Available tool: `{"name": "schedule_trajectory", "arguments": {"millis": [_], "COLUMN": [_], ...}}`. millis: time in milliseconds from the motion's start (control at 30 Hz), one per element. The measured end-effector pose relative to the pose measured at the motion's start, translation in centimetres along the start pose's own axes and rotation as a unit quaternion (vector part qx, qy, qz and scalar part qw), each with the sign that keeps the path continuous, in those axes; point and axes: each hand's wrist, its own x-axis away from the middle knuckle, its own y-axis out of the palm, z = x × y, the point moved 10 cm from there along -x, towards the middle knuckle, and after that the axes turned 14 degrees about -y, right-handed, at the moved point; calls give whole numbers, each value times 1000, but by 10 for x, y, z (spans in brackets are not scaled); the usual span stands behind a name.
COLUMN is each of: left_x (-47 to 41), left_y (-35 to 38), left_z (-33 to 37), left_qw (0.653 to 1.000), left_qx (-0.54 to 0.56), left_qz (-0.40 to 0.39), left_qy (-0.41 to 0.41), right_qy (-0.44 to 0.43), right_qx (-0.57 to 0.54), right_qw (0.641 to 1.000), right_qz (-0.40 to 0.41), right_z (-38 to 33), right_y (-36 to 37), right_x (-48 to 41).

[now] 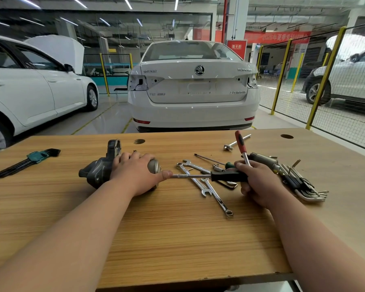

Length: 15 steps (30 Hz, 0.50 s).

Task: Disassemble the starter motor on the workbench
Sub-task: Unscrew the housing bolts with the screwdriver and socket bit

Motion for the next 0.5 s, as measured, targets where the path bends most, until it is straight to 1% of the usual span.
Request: {"name": "schedule_trajectory", "arguments": {"millis": [100, 233, 333, 500], "left_x": [0, 1, 2, 2], "left_y": [1, 5, 4, 3], "left_z": [-2, 0, 1, -1], "left_qw": [1000, 999, 998, 999], "left_qx": [6, -39, -45, -24], "left_qz": [-3, 25, 38, 20], "left_qy": [1, 30, 29, 16], "right_qy": [2, 5, 12, 16], "right_qx": [-46, -120, -138, -152], "right_qw": [999, 991, 989, 985], "right_qz": [-16, -56, -59, -74], "right_z": [-2, -3, -1, -2], "right_y": [4, 10, 9, 11], "right_x": [2, 6, 6, 9]}}
